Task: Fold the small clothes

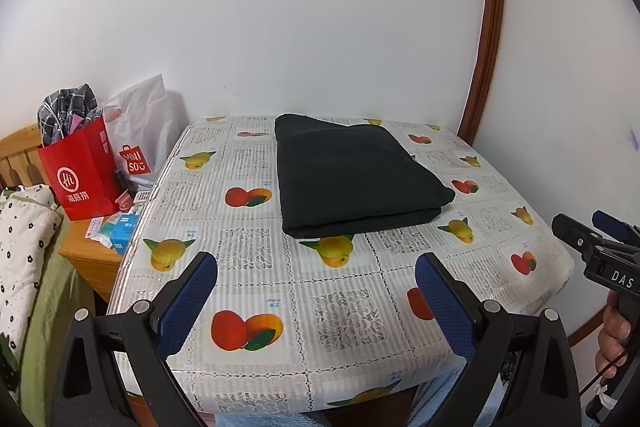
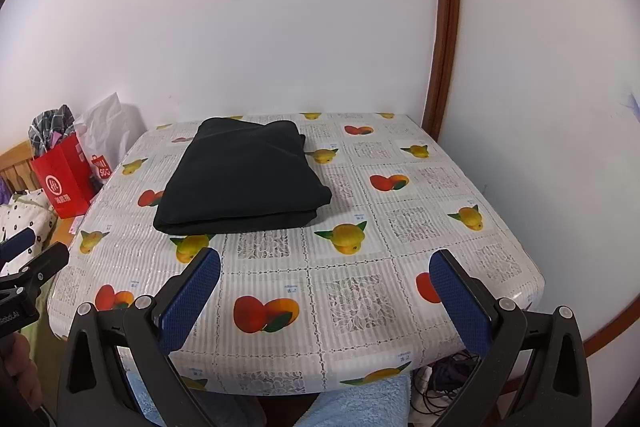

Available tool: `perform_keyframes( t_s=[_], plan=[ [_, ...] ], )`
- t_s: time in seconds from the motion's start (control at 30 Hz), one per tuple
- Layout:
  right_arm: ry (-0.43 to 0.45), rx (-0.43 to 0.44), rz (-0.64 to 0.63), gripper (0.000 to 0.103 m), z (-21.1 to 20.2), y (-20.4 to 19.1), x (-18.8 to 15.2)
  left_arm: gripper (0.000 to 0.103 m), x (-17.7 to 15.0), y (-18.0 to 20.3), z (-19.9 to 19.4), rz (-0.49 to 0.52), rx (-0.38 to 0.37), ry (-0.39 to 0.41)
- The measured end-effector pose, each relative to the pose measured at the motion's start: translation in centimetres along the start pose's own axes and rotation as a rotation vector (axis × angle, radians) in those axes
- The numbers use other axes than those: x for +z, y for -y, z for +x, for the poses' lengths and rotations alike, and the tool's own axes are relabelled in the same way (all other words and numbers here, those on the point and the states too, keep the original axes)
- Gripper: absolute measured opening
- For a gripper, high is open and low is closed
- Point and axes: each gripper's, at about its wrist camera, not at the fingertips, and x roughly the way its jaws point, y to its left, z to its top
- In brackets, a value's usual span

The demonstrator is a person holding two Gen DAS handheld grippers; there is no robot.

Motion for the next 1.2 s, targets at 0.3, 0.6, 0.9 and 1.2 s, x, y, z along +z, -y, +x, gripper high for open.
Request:
perform_keyframes(
  t_s=[0.3, 0.6, 0.9, 1.2],
  plan=[
    [-0.002, 0.002, 0.0, 0.103, -0.15, 0.0, -0.18, 0.1, -0.06, -0.07, -0.34, -0.011, -0.001, 0.001],
    [-0.012, 0.002, 0.003, 0.103, 0.16, 0.01, -0.32, 0.1, 0.05, -0.13, -0.42, -0.011, 0.005, 0.0],
    [-0.016, -0.001, 0.009, 0.103, 0.23, 0.29, -0.32, 0.1, 0.09, -0.19, -0.53, -0.012, 0.005, -0.001],
    [-0.018, -0.001, 0.001, 0.103, 0.28, 0.29, -0.4, 0.1, 0.12, -0.18, -0.59, -0.011, 0.007, 0.0]
  ],
)
